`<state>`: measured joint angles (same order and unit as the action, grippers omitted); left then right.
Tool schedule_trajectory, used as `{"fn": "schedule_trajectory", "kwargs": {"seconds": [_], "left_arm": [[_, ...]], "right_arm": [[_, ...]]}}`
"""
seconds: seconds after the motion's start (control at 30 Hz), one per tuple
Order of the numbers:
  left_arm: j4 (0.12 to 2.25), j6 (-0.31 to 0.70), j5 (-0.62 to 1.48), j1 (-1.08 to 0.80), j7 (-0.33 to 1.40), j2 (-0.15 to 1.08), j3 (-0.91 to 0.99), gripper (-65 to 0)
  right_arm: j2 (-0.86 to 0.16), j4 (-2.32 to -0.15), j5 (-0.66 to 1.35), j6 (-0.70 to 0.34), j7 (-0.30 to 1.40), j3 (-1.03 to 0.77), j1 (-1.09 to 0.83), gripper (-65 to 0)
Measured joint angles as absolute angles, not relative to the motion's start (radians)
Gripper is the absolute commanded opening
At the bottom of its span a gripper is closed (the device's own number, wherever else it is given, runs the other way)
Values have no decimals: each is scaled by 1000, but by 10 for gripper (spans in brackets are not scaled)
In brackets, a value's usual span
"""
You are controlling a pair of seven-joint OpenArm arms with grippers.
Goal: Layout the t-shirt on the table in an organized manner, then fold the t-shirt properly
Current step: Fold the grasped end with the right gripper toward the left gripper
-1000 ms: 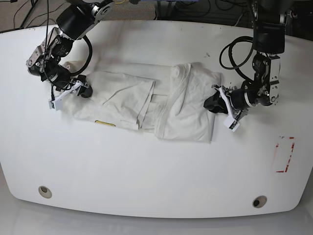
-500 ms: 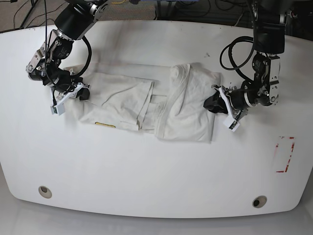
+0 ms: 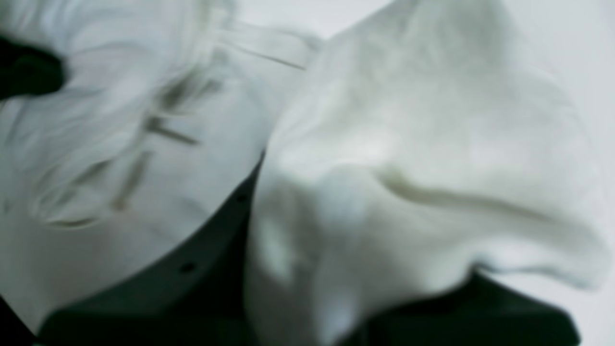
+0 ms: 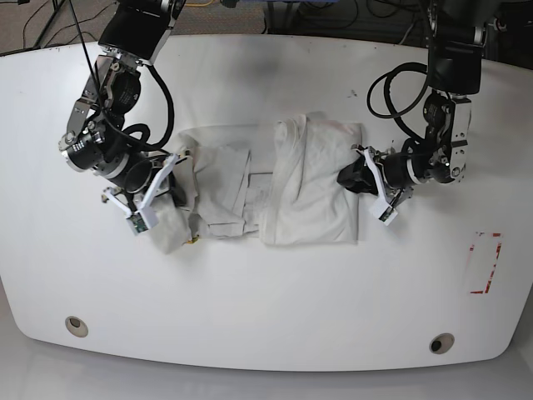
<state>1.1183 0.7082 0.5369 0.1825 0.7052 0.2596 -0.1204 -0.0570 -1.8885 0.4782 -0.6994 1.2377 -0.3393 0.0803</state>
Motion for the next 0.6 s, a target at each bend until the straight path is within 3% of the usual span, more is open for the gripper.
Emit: {"fn": "schedule_trajectory", "kwargs": {"seconds": [0.6], "left_arm": [[1120,651,544,180,714,192,-127,-515]], "right_arm": [[39,-1916,471,-697,1216,-102,80,-650]]}}
